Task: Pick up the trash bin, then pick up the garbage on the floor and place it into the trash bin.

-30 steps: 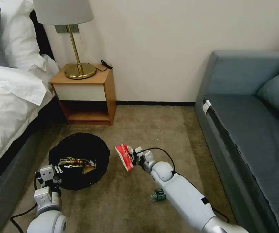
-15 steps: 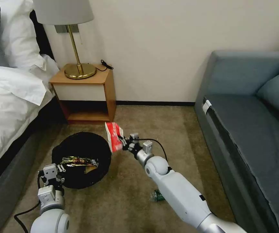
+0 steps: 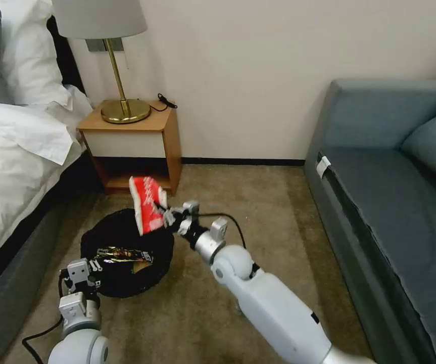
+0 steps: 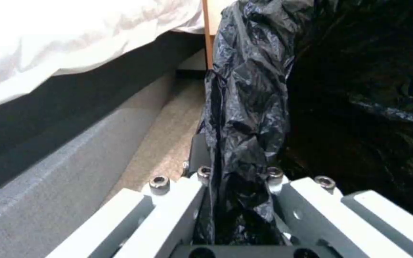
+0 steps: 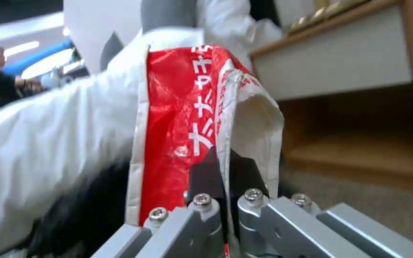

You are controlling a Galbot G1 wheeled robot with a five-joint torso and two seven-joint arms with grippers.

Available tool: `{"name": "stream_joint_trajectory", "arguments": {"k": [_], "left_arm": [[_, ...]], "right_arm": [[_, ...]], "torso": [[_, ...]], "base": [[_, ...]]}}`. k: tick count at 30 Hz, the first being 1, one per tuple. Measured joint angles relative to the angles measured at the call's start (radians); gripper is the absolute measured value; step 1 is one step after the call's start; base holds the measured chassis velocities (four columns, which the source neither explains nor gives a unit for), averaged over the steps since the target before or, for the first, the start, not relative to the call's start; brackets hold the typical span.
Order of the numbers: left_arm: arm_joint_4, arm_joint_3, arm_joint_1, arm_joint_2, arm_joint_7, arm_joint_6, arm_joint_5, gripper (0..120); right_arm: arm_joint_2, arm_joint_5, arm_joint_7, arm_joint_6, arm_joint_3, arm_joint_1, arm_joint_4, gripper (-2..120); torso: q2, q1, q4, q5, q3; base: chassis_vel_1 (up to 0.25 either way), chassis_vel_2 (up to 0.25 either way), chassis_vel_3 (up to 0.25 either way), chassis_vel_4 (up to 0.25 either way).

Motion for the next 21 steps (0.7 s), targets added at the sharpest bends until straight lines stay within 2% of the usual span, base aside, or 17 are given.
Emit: {"name": "stream_joint_trajectory", "arguments": {"k": [11,14,17,19,21], "left_arm": [[-0.008,0.018,0.002,-0.008,0.003,0.003,-0.002,1],[-0.011,0.021,0.003,-0.010,0.006,0.006,-0.002,1],[-0.018,0.023,0.003,-0.010,0.009,0.015,-0.003,1],[-0.019,0.024,0.003,-0.010,0.009,0.017,-0.003,1],[-0.020,0.025,0.001,-0.009,0.010,0.022,-0.003,1]], "right_arm": [[-0.003,-0.070,0.001,-0.008,-0.053,-0.038,0.007,0],[-0.004,-0.082,0.007,-0.014,-0.060,-0.033,-0.003,7],[-0.004,-0.093,0.024,-0.019,-0.067,-0.019,-0.018,22],[-0.003,-0.095,0.029,-0.020,-0.069,-0.016,-0.021,25],[0.003,-0.107,0.046,-0.020,-0.070,-0.005,-0.034,36]], "torso": [[0.000,0.000,0.0000,0.0001,0.000],[0.000,0.000,0.0000,0.0000,0.000],[0.000,0.000,0.0000,0.0000,0.000],[0.000,0.000,0.0000,0.0001,0.000],[0.000,0.000,0.0001,0.0000,0.000]], "base": [[0.000,0.000,0.000,0.000],[0.000,0.000,0.000,0.000],[0.000,0.000,0.000,0.000],[0.000,0.000,0.000,0.000],[0.000,0.000,0.000,0.000]]}}
